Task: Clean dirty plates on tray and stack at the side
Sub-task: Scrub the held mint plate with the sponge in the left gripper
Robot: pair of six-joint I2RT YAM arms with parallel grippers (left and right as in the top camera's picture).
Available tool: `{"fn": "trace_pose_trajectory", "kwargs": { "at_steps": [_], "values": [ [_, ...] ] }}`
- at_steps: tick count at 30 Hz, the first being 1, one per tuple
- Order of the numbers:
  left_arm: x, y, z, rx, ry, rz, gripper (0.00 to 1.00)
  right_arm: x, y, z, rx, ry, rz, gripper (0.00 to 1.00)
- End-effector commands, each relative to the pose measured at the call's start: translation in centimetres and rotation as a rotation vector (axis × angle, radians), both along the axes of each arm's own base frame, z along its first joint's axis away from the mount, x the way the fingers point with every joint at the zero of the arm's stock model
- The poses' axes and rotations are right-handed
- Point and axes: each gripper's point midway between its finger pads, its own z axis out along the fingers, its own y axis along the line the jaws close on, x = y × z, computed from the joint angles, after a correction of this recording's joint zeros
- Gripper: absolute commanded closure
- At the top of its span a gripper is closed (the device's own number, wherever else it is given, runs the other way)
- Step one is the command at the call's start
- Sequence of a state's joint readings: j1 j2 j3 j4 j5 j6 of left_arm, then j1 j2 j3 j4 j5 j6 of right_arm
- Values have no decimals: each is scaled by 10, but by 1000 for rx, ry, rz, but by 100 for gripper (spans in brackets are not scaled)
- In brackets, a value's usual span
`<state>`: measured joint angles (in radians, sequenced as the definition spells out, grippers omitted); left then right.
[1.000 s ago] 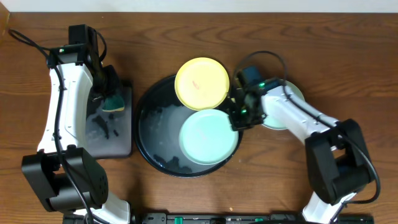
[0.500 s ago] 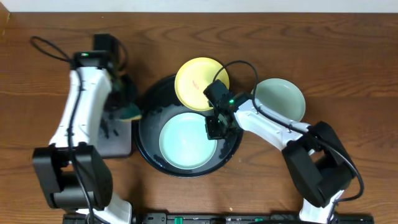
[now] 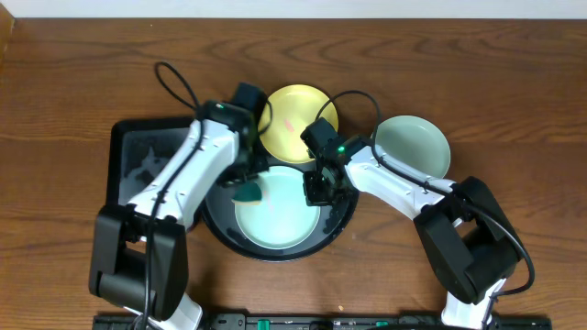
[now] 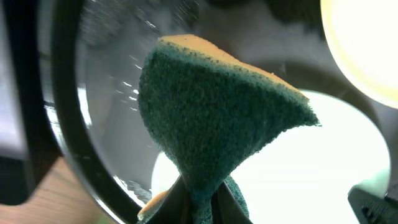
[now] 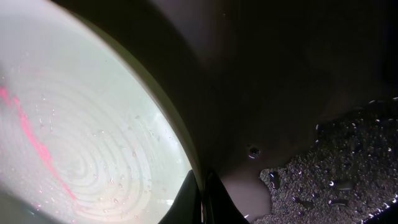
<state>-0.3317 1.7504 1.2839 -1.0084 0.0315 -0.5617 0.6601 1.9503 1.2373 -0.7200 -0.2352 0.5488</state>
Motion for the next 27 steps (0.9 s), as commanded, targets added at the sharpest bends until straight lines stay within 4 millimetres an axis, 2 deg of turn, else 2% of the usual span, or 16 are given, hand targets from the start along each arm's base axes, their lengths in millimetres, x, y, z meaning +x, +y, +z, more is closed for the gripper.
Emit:
{"fn": "trace_pose_trajectory", "kwargs": {
  "at_steps": [1, 5, 11, 15, 18, 20, 23, 27],
  "values": [
    [-17, -12, -14, -20, 33, 8, 93, 6, -6, -4, -18, 7, -41, 99],
    [-31, -21, -31, -34, 3, -17, 92, 6, -6, -4, -18, 6, -41, 99],
    [-42, -37, -37, -82, -117, -89, 93, 7, -6, -4, -16, 5, -41, 99],
    [-52, -39, -52, -91, -106, -101, 92, 7, -4, -3, -7, 6, -40, 99],
    [-55, -48, -53, -140, -85, -150, 93, 7, -4, -3, -8, 6, -40, 99],
    [-60, -67, -49, -246, -72, -267, 93, 7, -4, -3, -8, 6, -40, 99],
    [-66, -86, -44, -355, -66, -396, 92, 7, -4, -3, -8, 6, -40, 99],
    [-58, -82, -45, -319, -103, -439, 93, 7, -4, -3, -8, 6, -40, 99]
  ]
}}
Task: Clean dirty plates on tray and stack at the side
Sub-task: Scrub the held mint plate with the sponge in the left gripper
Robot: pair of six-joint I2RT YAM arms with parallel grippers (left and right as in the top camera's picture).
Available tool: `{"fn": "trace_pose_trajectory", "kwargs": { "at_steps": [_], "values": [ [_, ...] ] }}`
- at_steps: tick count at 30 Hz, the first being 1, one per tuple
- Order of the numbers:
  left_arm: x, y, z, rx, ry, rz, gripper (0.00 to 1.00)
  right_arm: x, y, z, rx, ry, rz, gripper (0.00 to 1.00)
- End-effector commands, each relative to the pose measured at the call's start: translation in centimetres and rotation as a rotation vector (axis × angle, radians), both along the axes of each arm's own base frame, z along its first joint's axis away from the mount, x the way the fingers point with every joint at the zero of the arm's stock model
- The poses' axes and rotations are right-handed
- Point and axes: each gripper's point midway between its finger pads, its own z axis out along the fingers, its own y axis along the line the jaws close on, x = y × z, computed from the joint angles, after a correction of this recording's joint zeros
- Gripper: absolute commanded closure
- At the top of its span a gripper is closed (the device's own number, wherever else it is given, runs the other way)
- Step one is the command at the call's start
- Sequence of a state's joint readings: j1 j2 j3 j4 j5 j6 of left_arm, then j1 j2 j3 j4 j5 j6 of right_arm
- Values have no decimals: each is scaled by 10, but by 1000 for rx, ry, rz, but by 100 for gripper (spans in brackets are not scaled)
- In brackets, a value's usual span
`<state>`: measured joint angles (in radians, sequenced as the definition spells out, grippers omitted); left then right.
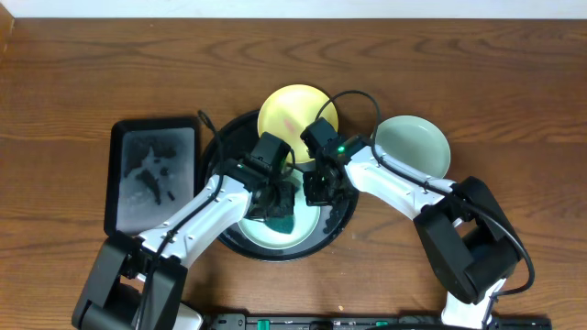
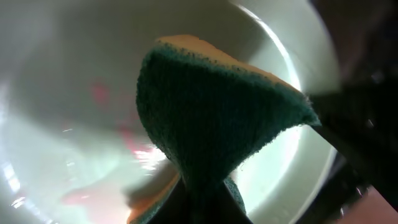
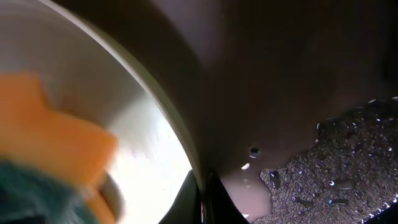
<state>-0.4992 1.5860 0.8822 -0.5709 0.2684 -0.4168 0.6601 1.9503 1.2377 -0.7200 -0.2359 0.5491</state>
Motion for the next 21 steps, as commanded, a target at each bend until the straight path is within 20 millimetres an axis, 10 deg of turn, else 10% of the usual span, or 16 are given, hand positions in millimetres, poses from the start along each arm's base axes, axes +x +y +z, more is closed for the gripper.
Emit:
{"fn": "trace_pose_trajectory", "kwargs": {
  "at_steps": [1, 12, 21],
  "values": [
    [-1, 1, -4, 10, -18, -70, 92, 7, -5, -4, -9, 6, -40, 99],
    [2, 85, -11, 331, 16, 473, 92, 7, -5, -4, -9, 6, -40, 99],
    [-19, 30, -9, 2, 178, 143, 93, 6, -4, -3, -2, 10, -39, 99]
  ]
}}
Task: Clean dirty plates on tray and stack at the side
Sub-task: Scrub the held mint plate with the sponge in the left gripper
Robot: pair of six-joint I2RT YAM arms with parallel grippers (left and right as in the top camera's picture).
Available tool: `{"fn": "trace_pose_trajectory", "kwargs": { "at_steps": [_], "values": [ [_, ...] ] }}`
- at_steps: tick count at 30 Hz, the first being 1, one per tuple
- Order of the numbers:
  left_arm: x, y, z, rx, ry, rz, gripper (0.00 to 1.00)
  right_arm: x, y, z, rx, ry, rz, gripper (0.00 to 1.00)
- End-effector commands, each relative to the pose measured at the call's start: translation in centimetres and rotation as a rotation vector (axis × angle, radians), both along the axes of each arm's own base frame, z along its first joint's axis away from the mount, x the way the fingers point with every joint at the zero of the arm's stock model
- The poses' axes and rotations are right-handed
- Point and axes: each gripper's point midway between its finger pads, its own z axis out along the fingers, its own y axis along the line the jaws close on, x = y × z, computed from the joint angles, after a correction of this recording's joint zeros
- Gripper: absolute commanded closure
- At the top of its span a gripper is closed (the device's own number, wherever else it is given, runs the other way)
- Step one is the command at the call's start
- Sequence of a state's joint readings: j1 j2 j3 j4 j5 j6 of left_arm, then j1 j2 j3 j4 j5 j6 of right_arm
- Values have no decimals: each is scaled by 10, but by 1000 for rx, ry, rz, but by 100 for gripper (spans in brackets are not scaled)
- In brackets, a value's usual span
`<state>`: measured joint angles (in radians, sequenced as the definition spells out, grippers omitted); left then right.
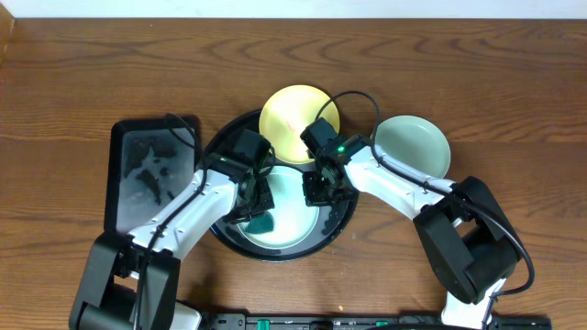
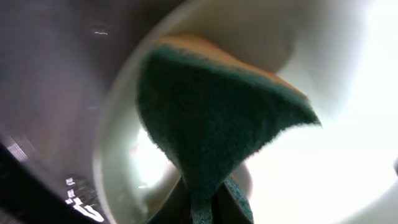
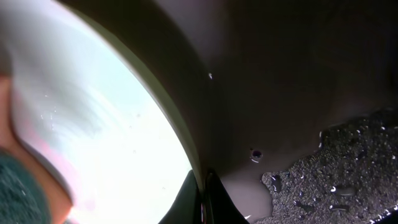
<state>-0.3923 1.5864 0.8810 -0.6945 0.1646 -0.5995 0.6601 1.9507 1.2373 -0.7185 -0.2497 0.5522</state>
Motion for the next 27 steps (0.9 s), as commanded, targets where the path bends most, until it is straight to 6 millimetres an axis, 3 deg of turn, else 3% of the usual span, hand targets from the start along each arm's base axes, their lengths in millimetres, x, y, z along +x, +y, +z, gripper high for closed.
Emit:
{"fn": "trace_pose_trajectory", "kwargs": {
  "at_steps": [1, 9, 12, 17, 19, 23, 27],
  "values": [
    [-15, -29, 0, -176, 56, -165, 93, 8, -5, -4, -13, 1, -38, 99],
    [-7, -39, 3, -225, -11, -308, 92, 7, -5, -4, -14, 1, -38, 99],
    [-2, -22, -5, -122, -14, -266, 92, 7, -5, -4, -14, 1, -38, 99],
    [8, 28, -13, 155, -29, -8, 92, 7, -6, -4, -14, 2, -38, 99],
    [10, 33, -12, 182, -38, 52, 93, 7, -6, -4, -14, 2, -38, 99],
    [7, 23, -13, 126, -17, 60, 92, 7, -6, -4, -14, 2, -38, 99],
    [2, -16, -8, -92, -12, -202, 92, 8, -5, -4, -13, 1, -38, 99]
  ]
}}
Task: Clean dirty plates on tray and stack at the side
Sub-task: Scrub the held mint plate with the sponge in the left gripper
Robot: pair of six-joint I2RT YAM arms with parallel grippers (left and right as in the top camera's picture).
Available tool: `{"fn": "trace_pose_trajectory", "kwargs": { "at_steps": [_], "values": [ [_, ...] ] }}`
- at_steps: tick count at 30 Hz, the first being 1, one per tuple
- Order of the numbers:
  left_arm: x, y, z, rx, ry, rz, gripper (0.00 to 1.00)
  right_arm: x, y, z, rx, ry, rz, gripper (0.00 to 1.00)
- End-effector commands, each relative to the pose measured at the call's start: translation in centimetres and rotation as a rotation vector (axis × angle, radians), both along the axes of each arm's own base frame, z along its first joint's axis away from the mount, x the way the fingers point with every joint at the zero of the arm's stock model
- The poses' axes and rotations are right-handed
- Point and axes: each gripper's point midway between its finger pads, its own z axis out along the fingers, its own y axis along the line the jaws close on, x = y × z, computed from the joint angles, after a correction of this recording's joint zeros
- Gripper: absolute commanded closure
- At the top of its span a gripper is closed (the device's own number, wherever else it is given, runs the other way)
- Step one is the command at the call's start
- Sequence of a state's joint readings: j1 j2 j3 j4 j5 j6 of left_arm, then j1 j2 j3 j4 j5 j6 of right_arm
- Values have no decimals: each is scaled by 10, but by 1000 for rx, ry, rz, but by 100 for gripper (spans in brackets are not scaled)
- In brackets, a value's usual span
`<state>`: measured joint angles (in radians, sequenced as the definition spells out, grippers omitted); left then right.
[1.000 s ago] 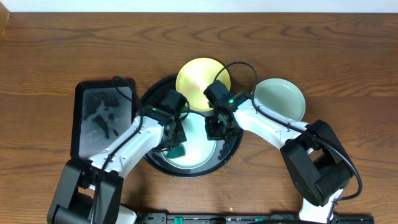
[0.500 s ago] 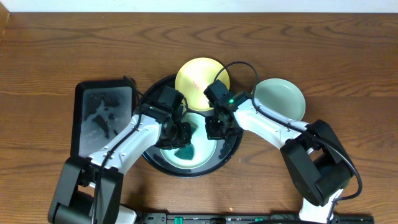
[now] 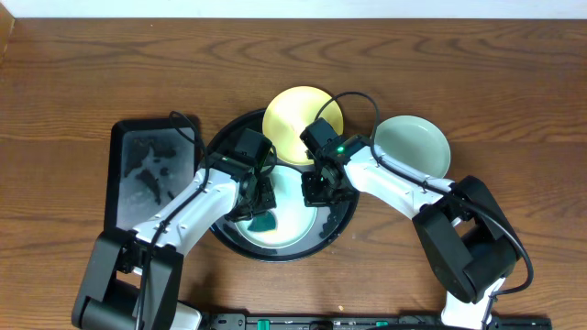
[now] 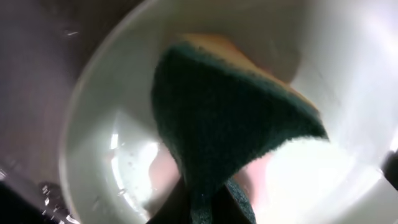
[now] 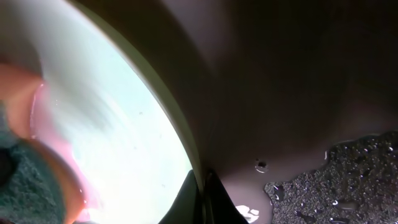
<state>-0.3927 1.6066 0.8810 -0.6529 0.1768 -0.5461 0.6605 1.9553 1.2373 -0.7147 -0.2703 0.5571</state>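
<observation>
A pale green plate [image 3: 292, 213] lies in the round black tray [image 3: 341, 225]. My left gripper [image 3: 260, 211] is shut on a green and yellow sponge [image 4: 230, 124] pressed on the plate's left half. Pink smears show on the plate [image 5: 68, 180] by the sponge. My right gripper [image 5: 202, 186] is shut on the plate's right rim [image 5: 177, 130], holding it. A yellow plate [image 3: 298, 110] with a faint pink mark sits at the tray's far edge.
A pale green bowl-like plate [image 3: 415, 147] rests on the table to the right of the tray. A black rectangular tray [image 3: 151, 179] with wet marks lies at the left. Brown wooden table [image 3: 477, 73] all around.
The sponge has shifted slightly on the left part of the plate. My right gripper still pinches the plate's rim in the same place.
My left gripper held the sponge above the tray's left edge while the right pinched the plate's rim. Then the sponge was down on the plate's middle, then on its left part, where it stays now.
</observation>
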Motion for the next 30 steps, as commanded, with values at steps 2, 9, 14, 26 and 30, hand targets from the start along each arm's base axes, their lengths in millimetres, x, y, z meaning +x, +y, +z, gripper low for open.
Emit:
{"fn": "trace_pose_trajectory", "kwargs": {
  "at_steps": [2, 9, 14, 26, 30],
  "values": [
    [-8, -34, 3, -204, -11, -304, 92, 10, -8, -3, -28, -15, -36, 99],
    [5, -45, 7, -245, -114, -456, 92, 10, -8, -3, -28, -14, -36, 99],
    [23, -15, -1, -56, -142, -316, 92, 9, -8, -3, -29, -13, -36, 99],
    [2, 49, -9, 258, -24, 150, 93, 10, -8, -3, -27, -15, -36, 99],
    [-13, 29, -10, 145, 55, 33, 92, 10, -8, -3, -27, -15, -36, 99]
  ]
}}
